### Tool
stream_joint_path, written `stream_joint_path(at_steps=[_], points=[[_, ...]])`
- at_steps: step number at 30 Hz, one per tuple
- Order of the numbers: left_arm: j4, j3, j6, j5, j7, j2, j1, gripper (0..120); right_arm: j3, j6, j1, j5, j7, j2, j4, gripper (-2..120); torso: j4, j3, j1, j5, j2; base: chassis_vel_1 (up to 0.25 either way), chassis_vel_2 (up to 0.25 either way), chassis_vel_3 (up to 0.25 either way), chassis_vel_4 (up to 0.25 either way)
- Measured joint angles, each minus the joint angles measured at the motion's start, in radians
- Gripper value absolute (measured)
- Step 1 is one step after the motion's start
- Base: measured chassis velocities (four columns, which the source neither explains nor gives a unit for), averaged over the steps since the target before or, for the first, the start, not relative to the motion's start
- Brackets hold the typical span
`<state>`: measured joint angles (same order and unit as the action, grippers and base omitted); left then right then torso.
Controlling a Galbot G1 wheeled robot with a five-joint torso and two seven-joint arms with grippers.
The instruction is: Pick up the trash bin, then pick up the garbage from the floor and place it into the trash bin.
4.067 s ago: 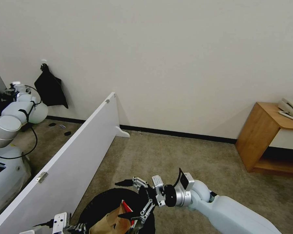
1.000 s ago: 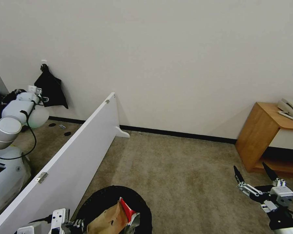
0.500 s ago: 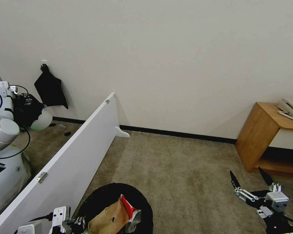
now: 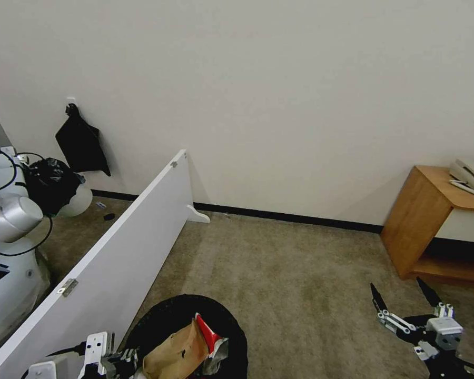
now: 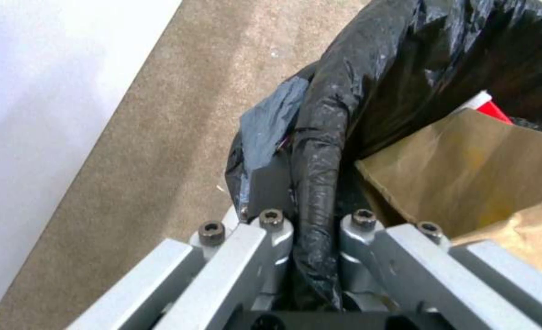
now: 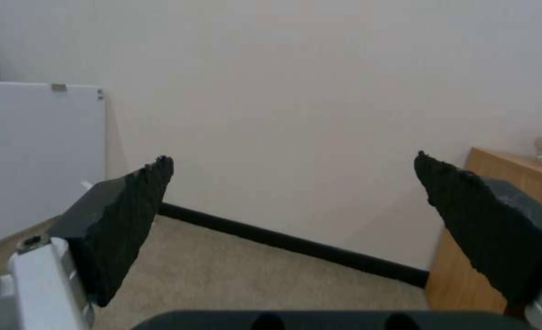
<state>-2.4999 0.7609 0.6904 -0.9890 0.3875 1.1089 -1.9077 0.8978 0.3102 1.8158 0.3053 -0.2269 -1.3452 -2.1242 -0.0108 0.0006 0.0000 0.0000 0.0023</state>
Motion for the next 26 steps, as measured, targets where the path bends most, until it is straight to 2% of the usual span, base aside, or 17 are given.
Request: stream_joint_path(at_steps=[7,15,26], points=[[0.000,0.001,0.000,0.001,0.000,-0.001,0.005,4,-0.006,0.005,-0.004,-0.024,0.001,-0.012,0.007,100,0.0001,0.000,0.000,0.0000,0.000,0.000,0.000,0.000,0.000],[0.000,0.008,-0.011,0.009,-0.011,-0.006,0.030,4,-0.007,0.060,0.005,-0.090,-0.002,-0.049,0.026,100,0.0000,0.000,0.000,0.0000,0.000,0.000,0.000,0.000,0.000],[0.000,0.016,-0.014,0.000,-0.012,-0.024,0.046,4,-0.001,0.068,0.007,-0.101,-0.007,-0.064,0.011,100,0.0000,0.000,0.000,0.0000,0.000,0.000,0.000,0.000,0.000]])
